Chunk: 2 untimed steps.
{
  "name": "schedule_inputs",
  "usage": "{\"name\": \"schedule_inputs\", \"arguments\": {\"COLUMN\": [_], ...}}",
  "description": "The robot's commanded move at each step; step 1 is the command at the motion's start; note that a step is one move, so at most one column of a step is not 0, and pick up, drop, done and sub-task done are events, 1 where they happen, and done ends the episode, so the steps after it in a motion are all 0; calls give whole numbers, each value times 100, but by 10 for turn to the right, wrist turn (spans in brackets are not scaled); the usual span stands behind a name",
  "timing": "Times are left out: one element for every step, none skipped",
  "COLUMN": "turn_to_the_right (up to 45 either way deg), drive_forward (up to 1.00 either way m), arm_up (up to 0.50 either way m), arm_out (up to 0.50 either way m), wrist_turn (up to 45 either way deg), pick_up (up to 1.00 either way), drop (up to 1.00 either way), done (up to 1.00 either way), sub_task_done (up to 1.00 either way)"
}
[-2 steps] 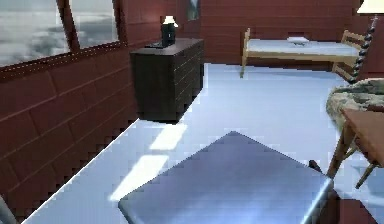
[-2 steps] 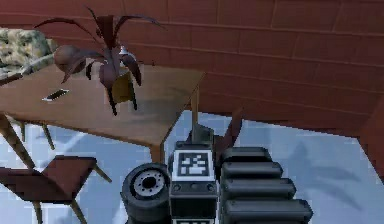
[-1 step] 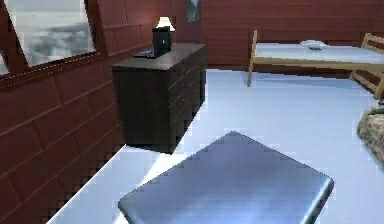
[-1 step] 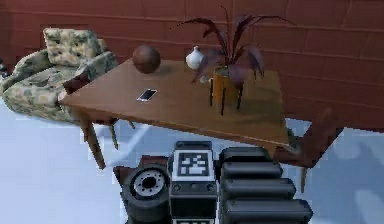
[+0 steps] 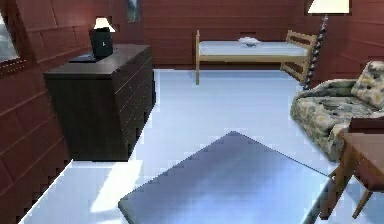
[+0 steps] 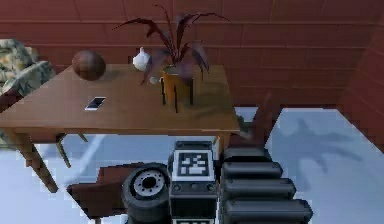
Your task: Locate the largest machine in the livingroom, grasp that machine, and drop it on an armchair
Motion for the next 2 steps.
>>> {"name": "schedule_inputs", "arguments": {"turn_to_the_right": [0,300], "drive_forward": [85,0], "arm_up": [0,0], "arm_out": [0,0], "wrist_turn": [0,0], "pick_up": [0,0], "drop": [0,0], "done": [0,0], "sub_task_done": [0,0]}}
